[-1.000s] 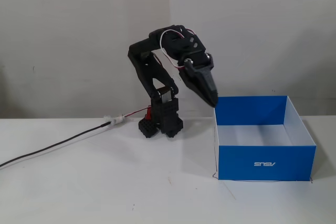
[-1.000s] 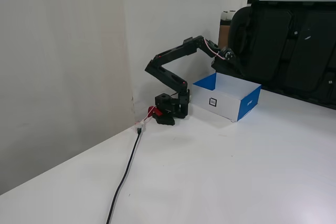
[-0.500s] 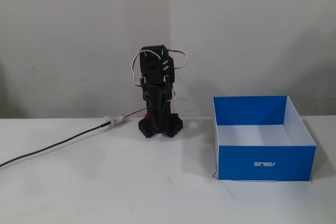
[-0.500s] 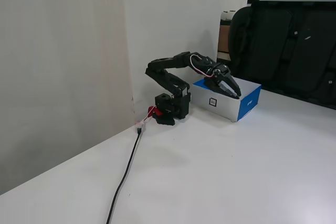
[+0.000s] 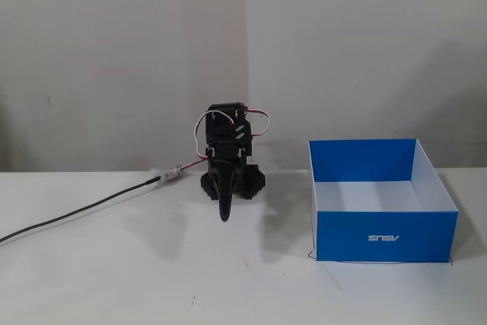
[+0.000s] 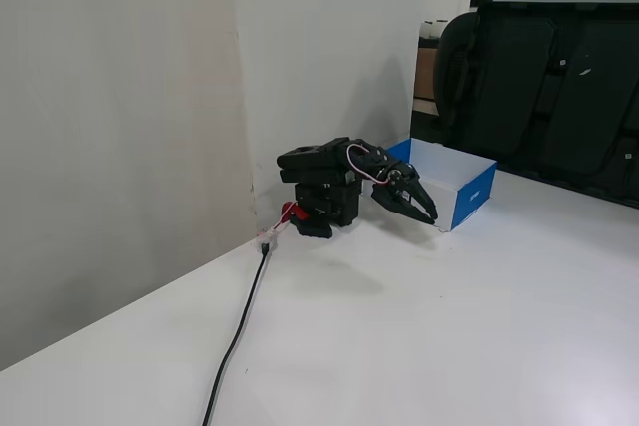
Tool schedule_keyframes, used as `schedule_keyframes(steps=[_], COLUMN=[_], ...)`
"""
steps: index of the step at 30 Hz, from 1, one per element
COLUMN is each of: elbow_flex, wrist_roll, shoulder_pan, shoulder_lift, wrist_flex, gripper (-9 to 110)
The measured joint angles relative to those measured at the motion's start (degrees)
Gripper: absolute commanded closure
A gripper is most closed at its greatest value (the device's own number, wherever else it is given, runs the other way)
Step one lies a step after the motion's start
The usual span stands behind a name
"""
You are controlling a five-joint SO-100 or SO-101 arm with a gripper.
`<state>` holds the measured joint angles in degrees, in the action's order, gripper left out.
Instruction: Pick the gray block and keep it in the box.
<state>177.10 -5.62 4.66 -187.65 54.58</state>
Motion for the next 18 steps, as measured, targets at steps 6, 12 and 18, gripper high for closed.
schedule_keyframes(steps=[6, 12, 18], elbow_flex=[0.0, 0.0, 0.0], wrist_roll=[-0.09, -0.09, -0.09], shoulder_pan=[-2.2, -2.11, -2.11], shoulder_lift=[0.0, 0.0, 0.0], wrist_flex=[0.44, 0.44, 0.44], gripper=[101, 101, 101])
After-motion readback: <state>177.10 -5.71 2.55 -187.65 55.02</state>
